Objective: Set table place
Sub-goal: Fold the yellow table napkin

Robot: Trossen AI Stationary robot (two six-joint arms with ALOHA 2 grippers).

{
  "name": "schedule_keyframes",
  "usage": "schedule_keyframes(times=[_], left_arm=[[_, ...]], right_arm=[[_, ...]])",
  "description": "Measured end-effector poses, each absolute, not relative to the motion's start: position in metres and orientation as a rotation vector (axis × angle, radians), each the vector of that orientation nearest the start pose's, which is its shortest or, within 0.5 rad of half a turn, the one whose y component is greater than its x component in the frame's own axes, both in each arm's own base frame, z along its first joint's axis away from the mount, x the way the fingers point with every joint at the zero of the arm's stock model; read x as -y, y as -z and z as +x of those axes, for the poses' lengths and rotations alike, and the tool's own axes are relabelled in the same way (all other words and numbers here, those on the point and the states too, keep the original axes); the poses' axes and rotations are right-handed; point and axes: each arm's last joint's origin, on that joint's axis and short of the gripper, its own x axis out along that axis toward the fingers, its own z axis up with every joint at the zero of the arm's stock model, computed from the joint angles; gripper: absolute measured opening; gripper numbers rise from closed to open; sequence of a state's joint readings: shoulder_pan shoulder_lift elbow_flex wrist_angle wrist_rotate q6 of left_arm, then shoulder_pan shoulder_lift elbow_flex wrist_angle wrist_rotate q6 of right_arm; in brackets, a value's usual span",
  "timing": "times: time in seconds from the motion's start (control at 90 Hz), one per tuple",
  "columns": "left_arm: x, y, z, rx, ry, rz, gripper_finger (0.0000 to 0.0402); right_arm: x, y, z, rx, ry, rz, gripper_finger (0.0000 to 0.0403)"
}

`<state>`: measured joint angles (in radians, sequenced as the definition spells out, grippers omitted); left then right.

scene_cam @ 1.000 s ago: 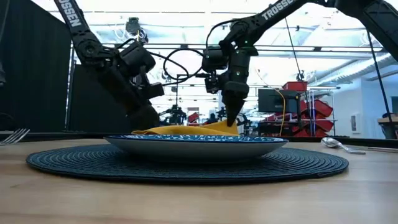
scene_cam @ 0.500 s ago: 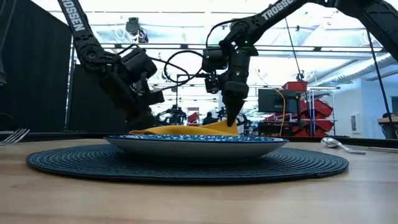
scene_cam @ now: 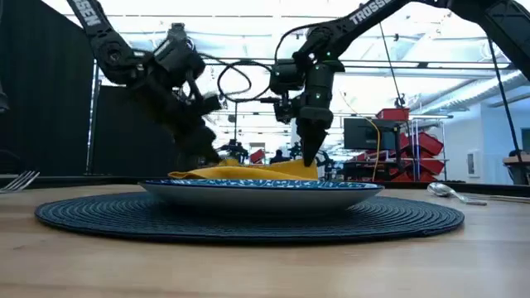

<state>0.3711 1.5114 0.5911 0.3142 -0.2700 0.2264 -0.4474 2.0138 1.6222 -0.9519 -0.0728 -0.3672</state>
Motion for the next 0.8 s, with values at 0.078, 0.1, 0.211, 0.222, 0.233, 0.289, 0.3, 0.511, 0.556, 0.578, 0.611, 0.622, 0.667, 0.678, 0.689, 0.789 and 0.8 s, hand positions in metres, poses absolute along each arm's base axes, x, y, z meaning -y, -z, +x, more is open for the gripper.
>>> schedule_keyframes(times=[0.078, 0.1, 0.211, 0.222, 0.233, 0.289, 0.3, 0.511, 0.556, 0.578, 0.611, 0.622, 0.667, 0.678, 0.689, 0.789, 0.8], left_arm=[[-0.108, -0.167, 0.254, -0.640, -0.563, 0.199, 0.0000], [-0.108, -0.171, 0.253, -0.634, -0.573, 0.207, 0.0000], [-0.106, -0.188, 0.246, -0.583, -0.619, 0.224, 0.0000], [-0.106, -0.190, 0.245, -0.578, -0.623, 0.225, 0.0000], [-0.106, -0.192, 0.244, -0.573, -0.626, 0.225, 0.0000], [-0.105, -0.201, 0.241, -0.541, -0.642, 0.229, 0.0000], [-0.104, -0.203, 0.240, -0.532, -0.645, 0.229, 0.0000], [-0.097, -0.230, 0.225, -0.439, -0.656, 0.231, 0.0000], [-0.095, -0.234, 0.223, -0.427, -0.654, 0.228, 0.0000], [-0.094, -0.235, 0.221, -0.431, -0.652, 0.227, 0.0000], [-0.092, -0.236, 0.219, -0.436, -0.647, 0.228, 0.0000], [-0.092, -0.237, 0.219, -0.437, -0.645, 0.228, 0.0000], [-0.091, -0.238, 0.218, -0.435, -0.643, 0.228, 0.0000], [-0.091, -0.238, 0.218, -0.436, -0.642, 0.228, 0.0000], [-0.090, -0.237, 0.218, -0.439, -0.640, 0.228, 0.0000], [-0.088, -0.235, 0.217, -0.468, -0.628, 0.228, 0.0000], [-0.088, -0.235, 0.217, -0.471, -0.627, 0.228, 0.0000]], right_arm=[[0.171, -0.227, 0.363, -1.279, 0.097, -0.007, 0.0000], [0.171, -0.233, 0.362, -1.266, 0.112, -0.021, 0.0000], [0.171, -0.262, 0.352, -1.175, 0.155, -0.053, 0.0000], [0.170, -0.265, 0.351, -1.167, 0.159, -0.053, 0.0000], [0.171, -0.268, 0.350, -1.160, 0.165, -0.054, 0.0000], [0.170, -0.280, 0.344, -1.123, 0.193, -0.051, 0.0000], [0.171, -0.283, 0.343, -1.117, 0.198, -0.049, 0.0000], [0.166, -0.313, 0.325, -1.051, 0.284, -0.035, 0.0000], [0.164, -0.317, 0.322, -1.046, 0.288, -0.031, 0.0000], [0.164, -0.318, 0.321, -1.045, 0.289, -0.028, 0.0000], [0.163, -0.319, 0.321, -1.043, 0.290, -0.024, 0.0000], [0.163, -0.320, 0.320, -1.043, 0.291, -0.022, 0.0000], [0.162, -0.320, 0.320, -1.048, 0.292, -0.015, 0.0000], [0.162, -0.319, 0.320, -1.049, 0.292, -0.013, 0.0000], [0.162, -0.319, 0.320, -1.050, 0.293, -0.011, 0.0000], [0.162, -0.318, 0.320, -1.055, 0.296, 0.000, 0.0000], [0.163, -0.317, 0.320, -1.056, 0.295, 0.002, 0.0000]])
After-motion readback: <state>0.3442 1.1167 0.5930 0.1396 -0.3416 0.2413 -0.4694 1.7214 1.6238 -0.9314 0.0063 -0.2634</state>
